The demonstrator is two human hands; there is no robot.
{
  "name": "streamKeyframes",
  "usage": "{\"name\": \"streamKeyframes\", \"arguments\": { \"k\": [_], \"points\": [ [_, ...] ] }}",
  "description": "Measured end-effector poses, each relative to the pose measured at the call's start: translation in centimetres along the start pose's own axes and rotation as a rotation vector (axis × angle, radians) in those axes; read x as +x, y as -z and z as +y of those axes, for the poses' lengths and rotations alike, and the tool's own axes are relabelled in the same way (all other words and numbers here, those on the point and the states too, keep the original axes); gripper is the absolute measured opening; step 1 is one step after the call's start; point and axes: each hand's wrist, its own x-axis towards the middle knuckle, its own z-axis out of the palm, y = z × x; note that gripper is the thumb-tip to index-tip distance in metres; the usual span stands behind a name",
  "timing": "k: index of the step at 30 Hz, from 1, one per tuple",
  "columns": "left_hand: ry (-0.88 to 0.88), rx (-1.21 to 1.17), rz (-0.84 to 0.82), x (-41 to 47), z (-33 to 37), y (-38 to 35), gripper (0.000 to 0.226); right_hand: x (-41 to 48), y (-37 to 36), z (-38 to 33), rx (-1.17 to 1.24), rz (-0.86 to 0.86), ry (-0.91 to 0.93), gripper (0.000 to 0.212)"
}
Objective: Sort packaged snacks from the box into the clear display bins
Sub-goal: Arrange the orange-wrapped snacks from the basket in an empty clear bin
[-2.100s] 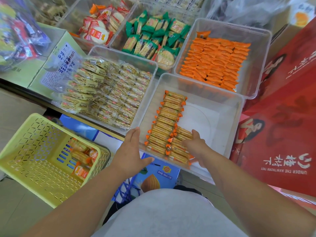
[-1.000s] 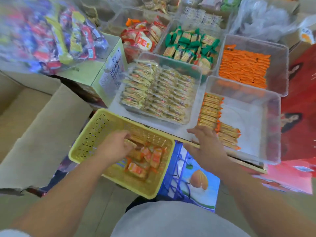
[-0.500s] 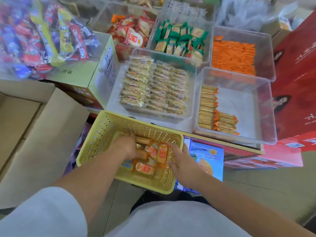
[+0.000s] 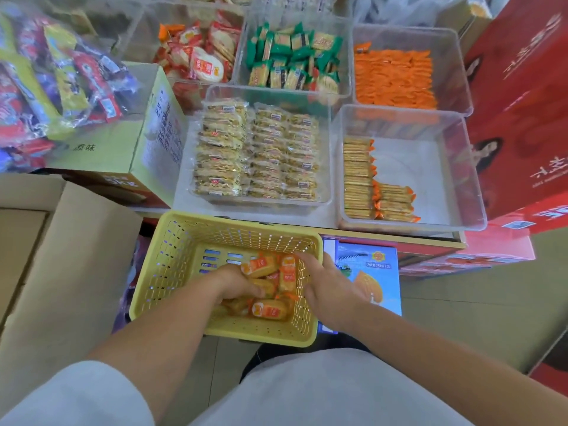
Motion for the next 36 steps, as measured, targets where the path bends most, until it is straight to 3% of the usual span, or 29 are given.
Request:
{"name": "streamKeyframes", "arguments": {
  "k": [5,11,14,18,23,29,31,33,36],
  "points": [
    [-0.034,0.019,-0.142,0.1,1.0,-0.7,0.034,0.2,-0.1,0.3,-0.02,0.01,0.005,0.062],
    [-0.038,0.344,-0.297,-0.6,3.1,-0.7,0.06,0.2,-0.1,0.2,0.024,0.015,0.001,0.063],
    [-0.052,0.374,-0.29,-0.4,3.8,-1.2,0.052,0.1,0.0,0.3,0.03,0.014,0.003,0.062],
    [-0.068,0.344,-0.249,-0.1,3.6,-2.3,0.071,0.1,-0.1,0.4,0.045,0.018,0.003,0.062],
    [-0.089,0.386,-0.205,-0.4,3.5,-2.5,0.064,0.1,-0.1,0.3,0.058,0.014,0.013,0.063],
    [-0.113,0.572,-0.136,-2.6,3.4,1.0,0.094,0.1,0.2,0.7,0.06,-0.013,0.03,0.064],
    [-0.132,0.523,-0.11,-4.1,2.9,2.6,0.101,-0.1,0.6,0.6,0.067,-0.034,0.04,0.065],
    [-0.17,0.392,-0.052,-5.8,2.3,4.1,0.087,-0.4,1.2,0.3,-0.002,-0.049,0.044,0.067],
    [-0.275,-0.099,0.06,-8.5,1.8,5.1,0.059,-1.4,2.6,-0.2,-0.118,0.055,0.095,0.069]
  ]
}}
